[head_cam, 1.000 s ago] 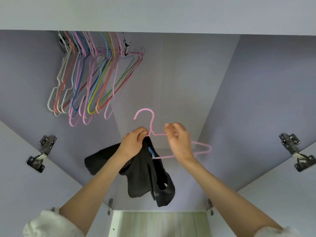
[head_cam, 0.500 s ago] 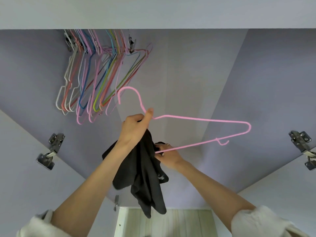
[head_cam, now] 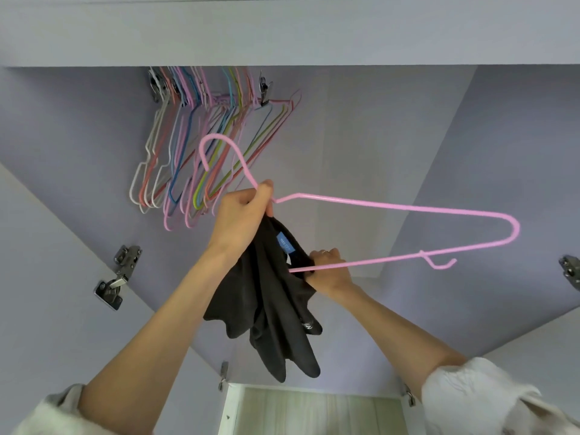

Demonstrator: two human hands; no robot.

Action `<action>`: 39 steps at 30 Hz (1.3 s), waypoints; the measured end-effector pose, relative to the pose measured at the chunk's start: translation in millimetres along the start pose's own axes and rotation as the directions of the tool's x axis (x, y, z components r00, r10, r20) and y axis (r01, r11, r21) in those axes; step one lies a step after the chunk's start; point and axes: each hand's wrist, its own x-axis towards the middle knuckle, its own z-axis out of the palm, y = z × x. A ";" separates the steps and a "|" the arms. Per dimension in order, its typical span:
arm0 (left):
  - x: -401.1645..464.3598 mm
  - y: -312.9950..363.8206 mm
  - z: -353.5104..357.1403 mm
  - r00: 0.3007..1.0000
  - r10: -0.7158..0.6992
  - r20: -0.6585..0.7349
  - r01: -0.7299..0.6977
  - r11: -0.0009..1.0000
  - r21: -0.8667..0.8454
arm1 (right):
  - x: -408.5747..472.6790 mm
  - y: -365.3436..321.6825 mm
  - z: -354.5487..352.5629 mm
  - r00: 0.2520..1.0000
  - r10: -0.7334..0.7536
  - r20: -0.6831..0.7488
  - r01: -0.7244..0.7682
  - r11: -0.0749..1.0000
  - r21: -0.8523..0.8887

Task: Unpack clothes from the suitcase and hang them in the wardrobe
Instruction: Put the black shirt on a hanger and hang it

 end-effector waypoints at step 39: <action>-6.1 -78.7 41.2 0.973 0.213 0.089 -0.225 0.788 0.574 | -36.7 33.8 -70.8 0.911 0.410 -0.044 -0.273 0.679 0.682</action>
